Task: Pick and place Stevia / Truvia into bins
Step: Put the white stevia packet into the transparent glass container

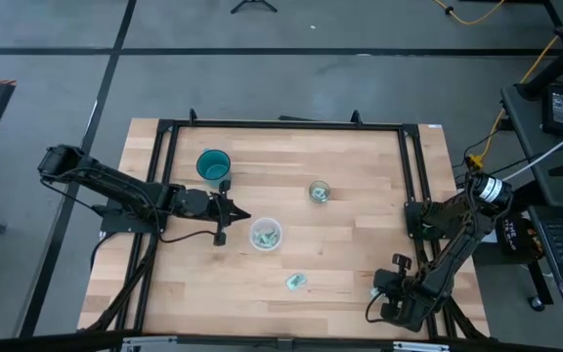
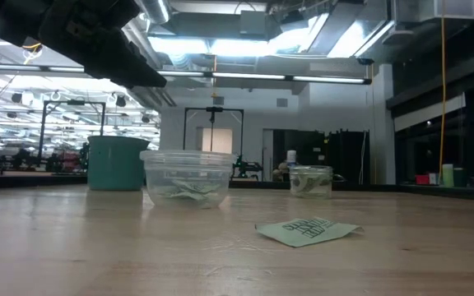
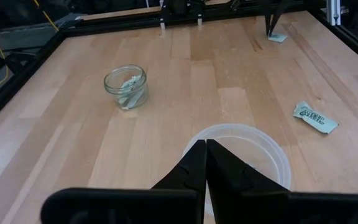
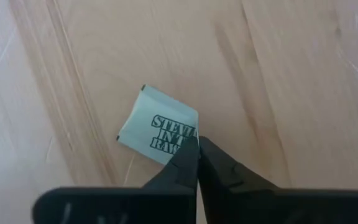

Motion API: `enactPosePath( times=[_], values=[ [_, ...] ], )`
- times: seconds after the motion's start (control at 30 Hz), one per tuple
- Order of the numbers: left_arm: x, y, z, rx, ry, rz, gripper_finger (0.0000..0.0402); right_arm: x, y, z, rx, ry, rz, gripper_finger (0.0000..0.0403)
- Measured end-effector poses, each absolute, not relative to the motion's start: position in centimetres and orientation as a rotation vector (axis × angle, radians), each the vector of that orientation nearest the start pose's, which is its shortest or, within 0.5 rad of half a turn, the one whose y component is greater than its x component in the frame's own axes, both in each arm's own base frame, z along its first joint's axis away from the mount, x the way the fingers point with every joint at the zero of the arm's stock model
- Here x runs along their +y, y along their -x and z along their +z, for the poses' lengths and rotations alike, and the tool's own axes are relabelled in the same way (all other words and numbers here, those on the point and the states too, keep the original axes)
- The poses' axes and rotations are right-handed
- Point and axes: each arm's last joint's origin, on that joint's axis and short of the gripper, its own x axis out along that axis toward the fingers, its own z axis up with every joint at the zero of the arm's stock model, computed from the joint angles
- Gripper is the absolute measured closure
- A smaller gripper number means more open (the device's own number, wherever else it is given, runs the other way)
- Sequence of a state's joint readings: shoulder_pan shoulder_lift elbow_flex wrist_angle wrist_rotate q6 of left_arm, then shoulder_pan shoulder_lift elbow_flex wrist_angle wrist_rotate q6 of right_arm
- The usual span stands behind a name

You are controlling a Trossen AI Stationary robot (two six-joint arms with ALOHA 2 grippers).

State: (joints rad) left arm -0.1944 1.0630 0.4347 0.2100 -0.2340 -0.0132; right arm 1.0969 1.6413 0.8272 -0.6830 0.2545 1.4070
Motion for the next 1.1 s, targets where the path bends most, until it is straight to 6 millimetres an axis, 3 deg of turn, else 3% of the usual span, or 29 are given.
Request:
enactPosePath(
  times=[0.3,0.8,1.1],
  values=[
    [-3.5,-21.0,20.0,0.408,-0.076,0.041,0.0398,22.0,-13.3,13.8,1.318,-0.288,-0.266,0.0400],
    [-3.5,-21.0,20.0,0.403,-0.064,0.044,0.0397,18.5,-14.2,20.2,1.044,-0.327,-0.186,0.0402],
    [-3.5,-21.0,20.1,0.396,-0.020,0.052,0.0398,16.5,-15.7,21.4,0.934,-0.225,-0.208,0.0403]
  ],
)
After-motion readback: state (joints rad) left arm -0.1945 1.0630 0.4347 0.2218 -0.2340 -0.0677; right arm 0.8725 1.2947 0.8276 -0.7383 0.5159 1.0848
